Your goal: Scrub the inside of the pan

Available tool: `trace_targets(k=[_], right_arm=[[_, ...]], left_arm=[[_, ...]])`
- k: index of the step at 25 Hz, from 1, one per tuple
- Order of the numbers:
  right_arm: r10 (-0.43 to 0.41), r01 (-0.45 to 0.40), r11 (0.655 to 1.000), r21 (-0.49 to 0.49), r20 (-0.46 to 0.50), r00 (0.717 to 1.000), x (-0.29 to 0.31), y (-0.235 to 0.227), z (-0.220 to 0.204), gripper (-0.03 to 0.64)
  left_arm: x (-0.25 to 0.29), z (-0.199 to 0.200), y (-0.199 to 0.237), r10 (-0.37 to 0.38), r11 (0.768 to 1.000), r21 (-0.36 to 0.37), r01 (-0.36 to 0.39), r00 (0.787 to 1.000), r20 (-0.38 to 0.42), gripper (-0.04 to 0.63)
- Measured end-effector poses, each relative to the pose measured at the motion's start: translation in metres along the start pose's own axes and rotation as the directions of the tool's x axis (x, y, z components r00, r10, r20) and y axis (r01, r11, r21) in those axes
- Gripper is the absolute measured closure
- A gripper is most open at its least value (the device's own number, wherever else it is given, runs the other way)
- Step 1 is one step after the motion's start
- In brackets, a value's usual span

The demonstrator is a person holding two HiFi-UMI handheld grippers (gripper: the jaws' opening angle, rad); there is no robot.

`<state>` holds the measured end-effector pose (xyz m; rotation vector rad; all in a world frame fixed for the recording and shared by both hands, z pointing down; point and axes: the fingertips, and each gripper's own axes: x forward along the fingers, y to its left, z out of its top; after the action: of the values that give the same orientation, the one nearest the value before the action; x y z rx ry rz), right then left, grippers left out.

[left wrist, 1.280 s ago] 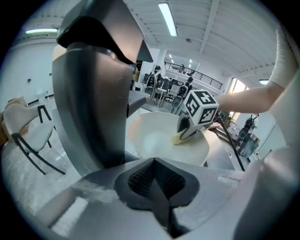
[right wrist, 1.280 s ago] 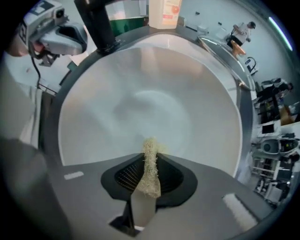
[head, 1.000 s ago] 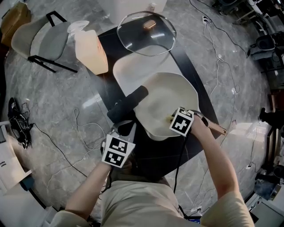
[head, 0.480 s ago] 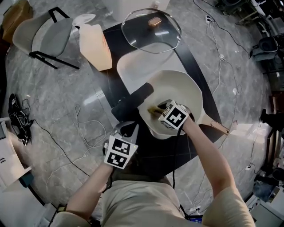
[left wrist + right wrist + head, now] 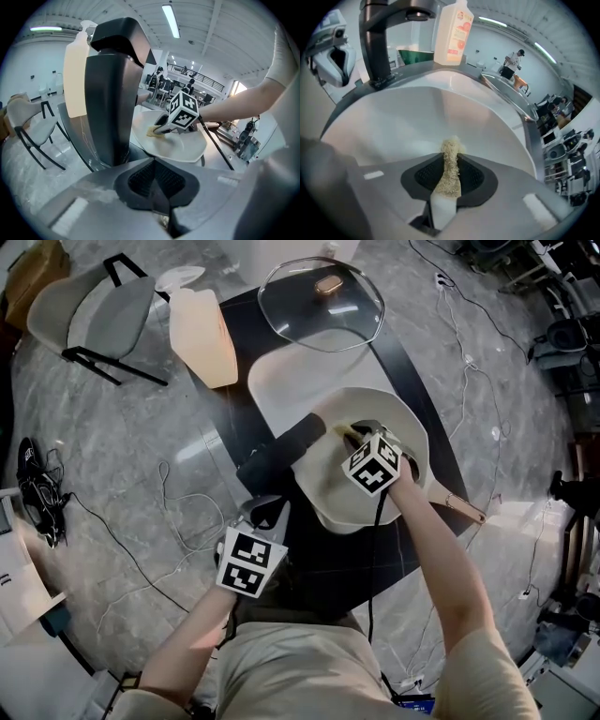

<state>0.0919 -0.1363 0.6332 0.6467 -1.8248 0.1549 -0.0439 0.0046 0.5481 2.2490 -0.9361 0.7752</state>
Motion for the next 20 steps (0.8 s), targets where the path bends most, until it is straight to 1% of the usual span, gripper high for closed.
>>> trace_targets(k=[2,5,8,10,12,16,18,20], right_arm=[[-0.06,0.06,0.998,-0.002,-0.031,0.998,-0.001,-0.017,-0.012,0.529],[-0.109,0.109,0.994,-0.009,-0.102,0.989,-0.007,-0.032,-0.033,0.53],[-0.134,0.124,0.99,-0.063,-0.188,0.973,-0.015,-0.034,-0.052,0.531],[-0.123,0.106,0.991,-0.082,-0.241,0.963,-0.021,-0.03,-0.063,0.531],[-0.084,0.061,0.994,-0.086,-0.295,0.952,-0.029,-0.02,-0.072,0.531],[0.047,-0.077,0.995,-0.064,-0.383,0.922,-0.048,0.013,-0.089,0.534],[0.128,-0.16,0.986,-0.049,-0.392,0.911,-0.054,0.035,-0.092,0.535],[0.227,-0.249,0.968,-0.012,-0.365,0.903,-0.057,0.057,-0.088,0.535]], left_arm=[[-0.001,-0.002,-0.001,0.001,1.0,-0.002,-0.001,1.0,-0.003,0.594],[-0.002,-0.005,-0.004,-0.004,1.0,-0.004,0.004,1.0,-0.009,0.594],[-0.004,-0.007,-0.006,-0.007,1.0,-0.007,0.007,1.0,-0.01,0.594],[-0.005,-0.007,-0.007,-0.008,1.0,-0.007,0.008,1.0,-0.01,0.594],[-0.007,-0.006,-0.007,-0.008,1.0,-0.009,0.008,1.0,-0.008,0.594],[-0.009,-0.006,-0.008,-0.009,1.0,-0.011,0.009,1.0,-0.009,0.594],[-0.008,-0.006,-0.009,-0.009,1.0,-0.01,0.009,1.0,-0.01,0.594],[-0.007,-0.005,-0.01,-0.01,1.0,-0.01,0.009,1.0,-0.008,0.594]])
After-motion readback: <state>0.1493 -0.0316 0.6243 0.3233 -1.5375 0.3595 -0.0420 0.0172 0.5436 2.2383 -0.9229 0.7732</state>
